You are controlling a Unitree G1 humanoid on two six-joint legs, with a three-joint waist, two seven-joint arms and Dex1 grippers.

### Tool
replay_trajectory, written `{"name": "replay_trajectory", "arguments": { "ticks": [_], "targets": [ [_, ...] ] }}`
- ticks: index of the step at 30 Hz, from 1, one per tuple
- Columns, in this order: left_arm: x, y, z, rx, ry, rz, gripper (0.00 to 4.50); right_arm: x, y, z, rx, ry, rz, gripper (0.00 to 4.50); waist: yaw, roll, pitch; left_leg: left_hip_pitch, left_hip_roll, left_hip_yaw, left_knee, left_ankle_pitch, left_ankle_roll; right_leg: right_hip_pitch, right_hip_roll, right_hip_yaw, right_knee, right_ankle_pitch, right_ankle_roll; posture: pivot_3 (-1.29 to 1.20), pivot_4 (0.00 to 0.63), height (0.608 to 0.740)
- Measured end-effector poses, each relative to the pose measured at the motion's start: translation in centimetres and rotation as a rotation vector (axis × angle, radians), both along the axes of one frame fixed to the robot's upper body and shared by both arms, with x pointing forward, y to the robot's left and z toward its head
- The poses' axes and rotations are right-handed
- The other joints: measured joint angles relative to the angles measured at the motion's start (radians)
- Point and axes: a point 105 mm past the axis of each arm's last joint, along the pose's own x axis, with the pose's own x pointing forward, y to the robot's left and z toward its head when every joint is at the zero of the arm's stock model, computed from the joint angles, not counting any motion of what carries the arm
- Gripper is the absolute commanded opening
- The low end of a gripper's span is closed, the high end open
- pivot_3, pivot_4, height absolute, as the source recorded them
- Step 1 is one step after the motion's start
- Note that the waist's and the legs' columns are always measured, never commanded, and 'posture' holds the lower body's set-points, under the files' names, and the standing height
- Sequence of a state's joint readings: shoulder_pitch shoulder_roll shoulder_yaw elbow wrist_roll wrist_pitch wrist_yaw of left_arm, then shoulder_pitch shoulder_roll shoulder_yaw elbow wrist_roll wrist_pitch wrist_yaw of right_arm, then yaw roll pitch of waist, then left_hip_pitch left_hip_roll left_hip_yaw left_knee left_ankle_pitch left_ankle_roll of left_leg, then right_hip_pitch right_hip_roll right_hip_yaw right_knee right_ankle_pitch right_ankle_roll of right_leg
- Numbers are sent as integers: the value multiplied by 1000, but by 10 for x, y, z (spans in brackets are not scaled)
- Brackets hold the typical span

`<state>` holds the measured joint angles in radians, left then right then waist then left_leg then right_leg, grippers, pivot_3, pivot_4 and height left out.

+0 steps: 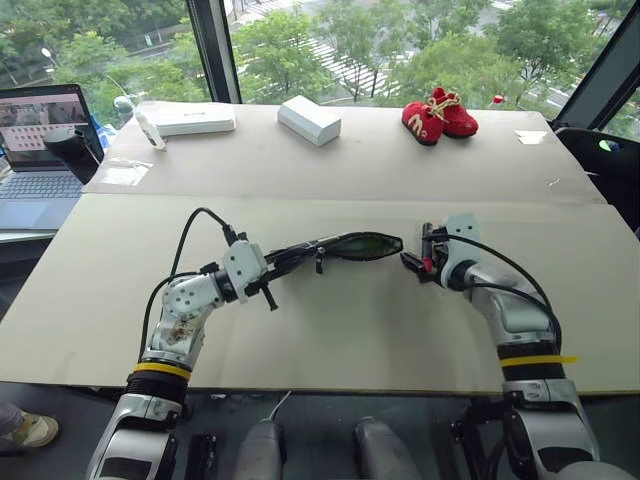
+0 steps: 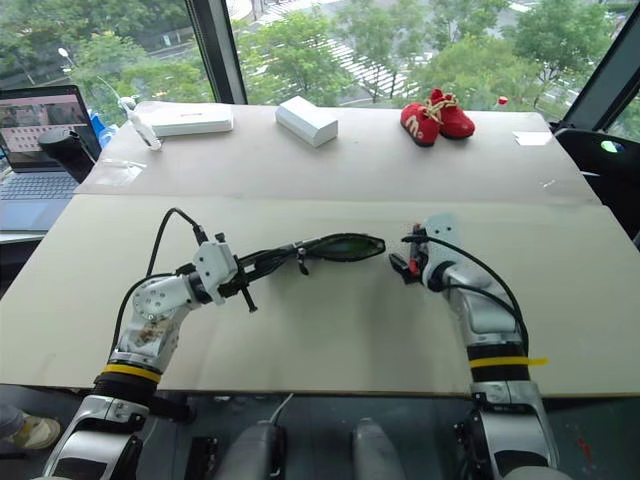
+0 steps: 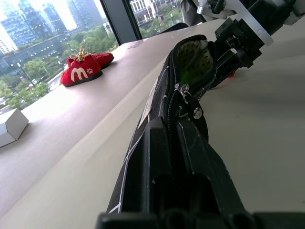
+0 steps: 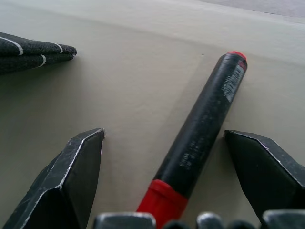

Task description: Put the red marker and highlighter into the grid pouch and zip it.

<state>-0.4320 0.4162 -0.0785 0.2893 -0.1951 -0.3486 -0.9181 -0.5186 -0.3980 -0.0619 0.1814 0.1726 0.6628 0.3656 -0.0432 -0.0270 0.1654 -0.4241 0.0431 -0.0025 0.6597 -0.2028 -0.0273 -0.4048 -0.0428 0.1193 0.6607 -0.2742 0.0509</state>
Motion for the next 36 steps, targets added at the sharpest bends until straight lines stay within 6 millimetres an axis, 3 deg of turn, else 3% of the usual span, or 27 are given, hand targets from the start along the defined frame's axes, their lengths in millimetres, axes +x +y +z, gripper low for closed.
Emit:
{"name": "replay_trajectory", "arguments": {
  "ticks": [5, 9, 14, 18, 20, 23, 24, 27, 36],
  "targets": [
    [0, 1, 1, -3, -13, 3, 0, -2, -3, -1, -2, -6, -10, 1695, 1, 0, 0, 0, 0, 0, 0, 0, 0, 1, 0, 0, 0, 0, 0, 0, 150, 729],
    [-1, 1, 1, -3, -16, 3, 0, -2, -9, 1, -7, -11, -26, 590, 0, 0, 0, 0, 0, 0, 0, 0, 0, 0, 0, 0, -1, 0, 0, 0, 150, 729],
    [0, 1, 0, -3, -12, 5, 0, 2, -19, 12, -56, -87, -27, 571, 2, 0, 0, -1, -1, 0, 0, 0, 0, 0, 0, 0, -1, 0, 0, 0, 150, 729],
    [0, 2, -3, -2, -3, 6, 0, 5, -20, 64, -121, -299, 78, 571, 0, 0, 0, -1, 0, 0, 0, 0, 0, -1, 0, 0, -1, 0, 0, 0, 150, 729],
    [1, 2, -4, -1, 3, 6, 0, -7, -11, 104, -207, -467, 223, 571, 0, 0, 0, -1, 0, 0, -1, 0, 0, -1, 0, 0, -2, 0, 0, 0, 150, 729],
    [1, 2, -6, 0, 9, 4, 0, -28, 5, 127, -320, -579, 416, 571, 0, 0, 0, -1, 0, 0, -1, 0, 0, 0, 0, 0, -3, 0, 0, 0, 150, 729],
    [1, 2, -6, -1, 7, 1, 0, -45, 15, 122, -450, -573, 577, 571, 2, 0, 0, -1, 0, 0, -1, 0, 0, 1, 0, -1, -4, 0, 0, 0, 150, 729],
    [1, 3, -6, 1, 3, 0, 0, -60, 23, 100, -592, -509, 755, 571, 3, 0, 0, 0, 0, 0, 0, 0, 0, 1, -1, 0, -4, 0, 1, 0, 150, 729],
    [0, 2, -5, 2, -2, -3, 0, -66, 21, 90, -774, -482, 851, 571, 3, 0, 0, 0, 0, 0, 0, 0, 0, 1, 0, 0, -4, 0, 1, 0, 150, 729]
  ]
}}
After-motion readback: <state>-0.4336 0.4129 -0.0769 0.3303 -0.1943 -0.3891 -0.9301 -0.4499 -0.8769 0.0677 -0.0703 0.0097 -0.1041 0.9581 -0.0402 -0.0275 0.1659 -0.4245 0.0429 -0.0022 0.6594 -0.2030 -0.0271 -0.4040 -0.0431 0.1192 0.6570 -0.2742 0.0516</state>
